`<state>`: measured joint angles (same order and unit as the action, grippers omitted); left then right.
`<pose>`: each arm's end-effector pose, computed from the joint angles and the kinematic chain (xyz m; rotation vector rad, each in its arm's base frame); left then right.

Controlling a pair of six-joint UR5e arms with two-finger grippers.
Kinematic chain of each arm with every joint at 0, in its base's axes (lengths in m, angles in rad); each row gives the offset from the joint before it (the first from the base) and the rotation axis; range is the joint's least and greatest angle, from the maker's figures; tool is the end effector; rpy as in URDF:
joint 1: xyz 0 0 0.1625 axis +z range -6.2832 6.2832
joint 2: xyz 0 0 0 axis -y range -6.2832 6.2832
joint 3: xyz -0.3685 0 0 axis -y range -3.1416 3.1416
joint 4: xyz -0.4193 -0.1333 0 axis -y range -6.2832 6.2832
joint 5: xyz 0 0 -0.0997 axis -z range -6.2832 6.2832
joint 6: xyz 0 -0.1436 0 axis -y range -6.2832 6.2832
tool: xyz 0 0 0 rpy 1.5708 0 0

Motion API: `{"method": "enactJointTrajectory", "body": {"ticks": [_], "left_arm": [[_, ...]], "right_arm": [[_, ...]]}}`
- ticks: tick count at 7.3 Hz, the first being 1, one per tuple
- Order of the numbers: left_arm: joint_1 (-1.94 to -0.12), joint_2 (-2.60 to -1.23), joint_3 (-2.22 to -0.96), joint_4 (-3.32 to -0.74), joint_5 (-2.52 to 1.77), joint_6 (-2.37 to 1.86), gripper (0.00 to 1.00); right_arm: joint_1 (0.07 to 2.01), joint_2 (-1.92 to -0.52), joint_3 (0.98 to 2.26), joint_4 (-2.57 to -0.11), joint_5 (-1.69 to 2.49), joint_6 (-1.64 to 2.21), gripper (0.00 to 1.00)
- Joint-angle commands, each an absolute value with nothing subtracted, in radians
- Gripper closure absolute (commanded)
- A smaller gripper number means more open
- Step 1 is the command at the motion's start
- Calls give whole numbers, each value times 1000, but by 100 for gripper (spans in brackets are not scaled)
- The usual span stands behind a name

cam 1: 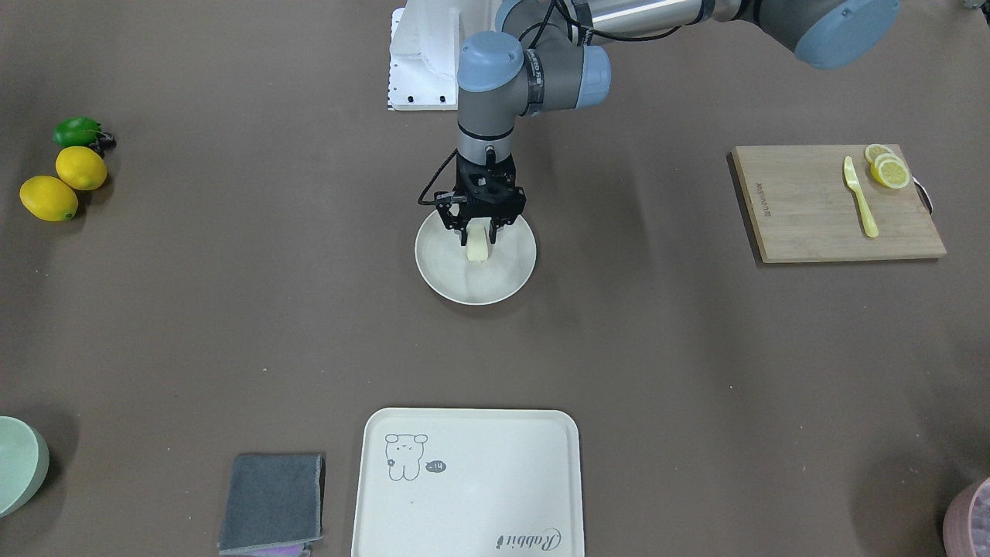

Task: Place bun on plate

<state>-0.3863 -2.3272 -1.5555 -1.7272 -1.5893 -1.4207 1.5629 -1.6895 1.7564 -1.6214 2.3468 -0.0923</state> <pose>0.6331 -0.3986 0.1590 0.2217 0.8717 -0.2118 0.0290 -0.4763 0.6012 0.0482 -0.7750 -0.1014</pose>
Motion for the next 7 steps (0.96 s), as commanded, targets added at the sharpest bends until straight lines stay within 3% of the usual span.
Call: {"method": "enactJointTrajectory", "body": {"ticks": [1, 4, 7], "left_arm": [[-425, -2315, -1667, -1682, -1600, -1393, 2], [-711, -2185, -1827, -1574, -1797, -1092, 2], [-1123, -1955, -1826, -1635, -1983, -676, 2]], "right_arm": [[1563, -1684, 1756, -1621, 2347, -92, 0], [1563, -1684, 1758, -1621, 2350, -92, 0], [1563, -1700, 1756, -1621, 2358, -92, 0]]}}
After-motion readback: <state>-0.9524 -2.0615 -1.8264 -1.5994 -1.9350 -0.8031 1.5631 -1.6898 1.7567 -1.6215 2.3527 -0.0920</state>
